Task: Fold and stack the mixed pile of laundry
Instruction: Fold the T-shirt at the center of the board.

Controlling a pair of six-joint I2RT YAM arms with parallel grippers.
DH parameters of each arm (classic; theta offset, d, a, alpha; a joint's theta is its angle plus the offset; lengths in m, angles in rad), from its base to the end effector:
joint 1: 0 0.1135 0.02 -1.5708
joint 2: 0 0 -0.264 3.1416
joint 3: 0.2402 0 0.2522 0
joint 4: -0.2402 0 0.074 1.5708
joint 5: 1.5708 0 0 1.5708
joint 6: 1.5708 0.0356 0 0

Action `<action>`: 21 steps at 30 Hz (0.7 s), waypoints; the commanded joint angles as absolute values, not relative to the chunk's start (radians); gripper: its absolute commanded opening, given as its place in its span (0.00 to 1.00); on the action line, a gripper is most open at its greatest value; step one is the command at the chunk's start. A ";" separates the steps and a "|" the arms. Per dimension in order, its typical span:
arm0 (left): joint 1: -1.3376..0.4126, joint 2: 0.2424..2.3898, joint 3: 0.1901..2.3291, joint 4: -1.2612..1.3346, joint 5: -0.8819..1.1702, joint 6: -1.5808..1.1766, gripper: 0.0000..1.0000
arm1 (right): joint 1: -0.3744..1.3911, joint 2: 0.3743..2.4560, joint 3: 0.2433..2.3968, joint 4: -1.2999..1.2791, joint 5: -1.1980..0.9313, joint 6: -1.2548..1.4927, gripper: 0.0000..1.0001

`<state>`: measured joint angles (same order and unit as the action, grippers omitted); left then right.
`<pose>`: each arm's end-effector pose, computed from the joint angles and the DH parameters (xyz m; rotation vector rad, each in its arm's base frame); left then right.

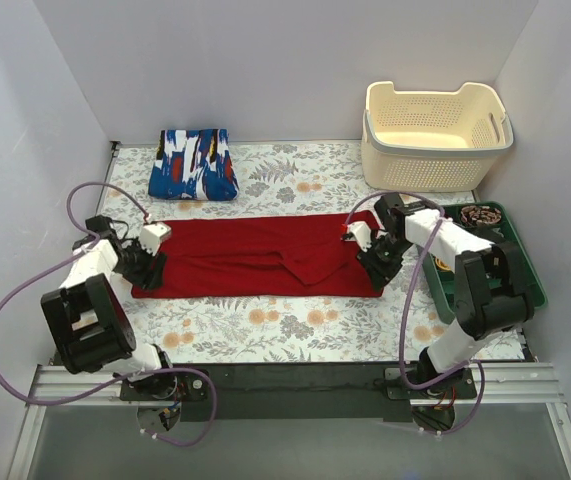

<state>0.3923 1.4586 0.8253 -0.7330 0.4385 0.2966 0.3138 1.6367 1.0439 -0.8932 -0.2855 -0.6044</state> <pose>0.2321 0.0797 0.1752 -0.0691 2.7635 -0.4839 0.2663 0.0970 0.1821 -1.3412 2.6721 0.4068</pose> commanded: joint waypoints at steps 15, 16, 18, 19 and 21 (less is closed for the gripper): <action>-0.595 1.452 0.949 -0.316 0.707 0.350 0.51 | 0.270 1.746 1.299 -0.913 -0.558 -0.468 0.21; -0.642 1.475 0.954 -0.307 0.697 0.371 0.51 | 0.270 1.762 1.296 -0.908 -0.561 -0.460 0.21; -0.679 1.517 0.960 -0.269 0.684 0.411 0.50 | 0.270 1.775 1.295 -0.905 -0.566 -0.456 0.20; -0.705 1.558 0.972 -0.265 0.686 0.423 0.50 | 0.268 1.784 1.292 -0.905 -0.566 -0.454 0.20; -0.724 1.598 0.985 -0.262 0.681 0.463 0.50 | 0.268 1.792 1.286 -0.899 -0.560 -0.453 0.20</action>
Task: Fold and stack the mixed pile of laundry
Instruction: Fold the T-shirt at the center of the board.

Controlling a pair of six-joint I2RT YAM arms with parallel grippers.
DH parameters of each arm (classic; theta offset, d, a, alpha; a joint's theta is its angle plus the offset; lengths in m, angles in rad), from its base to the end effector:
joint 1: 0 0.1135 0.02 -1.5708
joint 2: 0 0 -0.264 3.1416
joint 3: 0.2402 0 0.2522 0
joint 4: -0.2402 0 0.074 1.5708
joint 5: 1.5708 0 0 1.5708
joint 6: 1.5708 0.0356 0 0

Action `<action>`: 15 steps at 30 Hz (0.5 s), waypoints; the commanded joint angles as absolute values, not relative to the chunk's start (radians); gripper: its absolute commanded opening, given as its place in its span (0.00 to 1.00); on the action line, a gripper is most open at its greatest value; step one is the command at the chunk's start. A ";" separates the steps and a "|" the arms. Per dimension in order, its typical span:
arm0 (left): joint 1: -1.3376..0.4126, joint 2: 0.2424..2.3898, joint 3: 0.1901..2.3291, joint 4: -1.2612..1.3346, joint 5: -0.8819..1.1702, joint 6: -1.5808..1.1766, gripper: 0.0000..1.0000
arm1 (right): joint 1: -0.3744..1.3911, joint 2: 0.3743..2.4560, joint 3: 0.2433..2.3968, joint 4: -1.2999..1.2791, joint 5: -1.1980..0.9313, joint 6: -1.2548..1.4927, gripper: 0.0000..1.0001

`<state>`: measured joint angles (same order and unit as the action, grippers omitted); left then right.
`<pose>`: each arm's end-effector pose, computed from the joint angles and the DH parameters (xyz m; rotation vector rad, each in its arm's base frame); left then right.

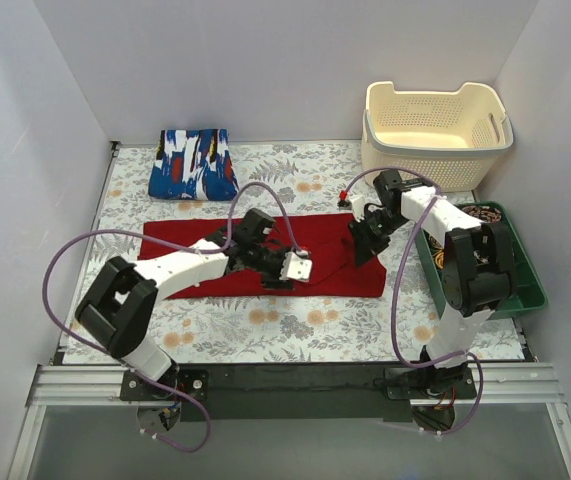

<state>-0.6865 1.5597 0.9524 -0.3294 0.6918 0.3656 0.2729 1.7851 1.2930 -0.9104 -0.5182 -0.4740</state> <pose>0.2274 -0.2157 0.2053 1.4801 1.9724 -0.9996 0.3207 0.1081 0.2052 -1.0939 2.6180 0.7240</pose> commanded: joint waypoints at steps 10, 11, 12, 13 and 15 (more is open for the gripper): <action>-0.762 1.738 1.032 -0.227 0.640 0.522 0.37 | 0.261 1.828 1.281 -0.882 -0.549 -0.457 0.19; -0.762 1.741 1.028 -0.221 0.640 0.519 0.34 | 0.261 1.830 1.279 -0.882 -0.549 -0.460 0.20; -0.764 1.741 1.022 -0.206 0.629 0.517 0.32 | 0.261 1.832 1.275 -0.884 -0.546 -0.462 0.20; -0.762 1.740 1.017 -0.196 0.626 0.511 0.30 | 0.261 1.835 1.272 -0.882 -0.545 -0.462 0.20; -0.762 1.735 1.005 -0.173 0.618 0.506 0.22 | 0.261 1.839 1.267 -0.881 -0.543 -0.465 0.19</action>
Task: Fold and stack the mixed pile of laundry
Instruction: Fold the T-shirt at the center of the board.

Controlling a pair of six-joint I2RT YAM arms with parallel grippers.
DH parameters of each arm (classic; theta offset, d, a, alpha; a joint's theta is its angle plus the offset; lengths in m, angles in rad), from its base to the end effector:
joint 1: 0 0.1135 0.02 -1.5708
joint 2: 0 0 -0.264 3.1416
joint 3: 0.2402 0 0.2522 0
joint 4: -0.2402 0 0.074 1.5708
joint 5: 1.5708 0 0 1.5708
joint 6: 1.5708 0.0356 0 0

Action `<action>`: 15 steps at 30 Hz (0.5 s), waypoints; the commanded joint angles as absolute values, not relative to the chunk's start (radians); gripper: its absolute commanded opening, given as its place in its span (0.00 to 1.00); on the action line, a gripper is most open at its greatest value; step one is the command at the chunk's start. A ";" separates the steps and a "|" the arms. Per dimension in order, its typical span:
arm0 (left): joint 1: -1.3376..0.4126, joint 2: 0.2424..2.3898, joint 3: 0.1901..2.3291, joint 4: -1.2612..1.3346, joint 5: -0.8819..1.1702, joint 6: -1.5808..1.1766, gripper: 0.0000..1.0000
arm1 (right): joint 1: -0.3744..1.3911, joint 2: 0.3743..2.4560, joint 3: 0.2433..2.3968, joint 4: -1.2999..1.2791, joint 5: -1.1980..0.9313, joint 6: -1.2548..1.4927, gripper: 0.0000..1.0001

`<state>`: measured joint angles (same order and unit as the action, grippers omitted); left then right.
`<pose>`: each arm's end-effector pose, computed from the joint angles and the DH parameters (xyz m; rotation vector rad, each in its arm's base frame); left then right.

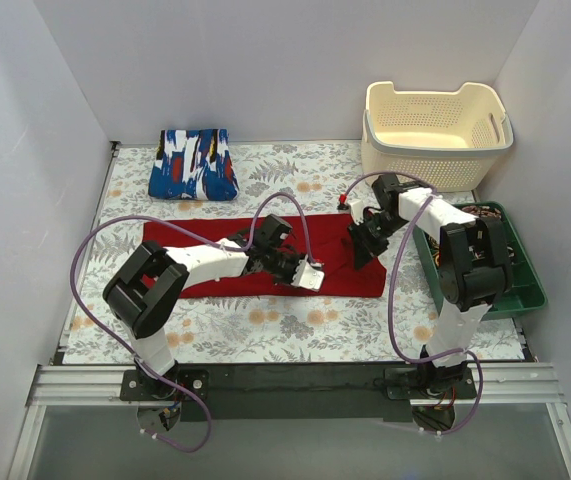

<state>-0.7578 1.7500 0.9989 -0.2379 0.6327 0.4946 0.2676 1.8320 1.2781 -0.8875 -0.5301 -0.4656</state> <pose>0.2350 -0.2514 0.1641 1.6659 1.8846 -0.9107 0.3247 0.1077 0.1869 -1.0747 2.6585 0.7560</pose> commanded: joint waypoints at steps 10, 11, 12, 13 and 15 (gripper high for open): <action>-0.715 1.712 0.973 -0.032 0.505 0.235 0.00 | 0.261 1.862 1.232 -0.851 -0.485 -0.469 0.20; -0.704 1.713 0.965 -0.020 0.468 0.210 0.00 | 0.261 1.861 1.229 -0.851 -0.480 -0.469 0.20; -0.692 1.715 0.960 -0.006 0.450 0.172 0.00 | 0.259 1.862 1.227 -0.848 -0.471 -0.469 0.19; -0.671 1.717 0.953 0.032 0.425 0.158 0.00 | 0.261 1.859 1.224 -0.845 -0.466 -0.471 0.19; -0.649 1.709 0.930 0.069 0.391 0.138 0.00 | 0.261 1.859 1.223 -0.841 -0.456 -0.474 0.19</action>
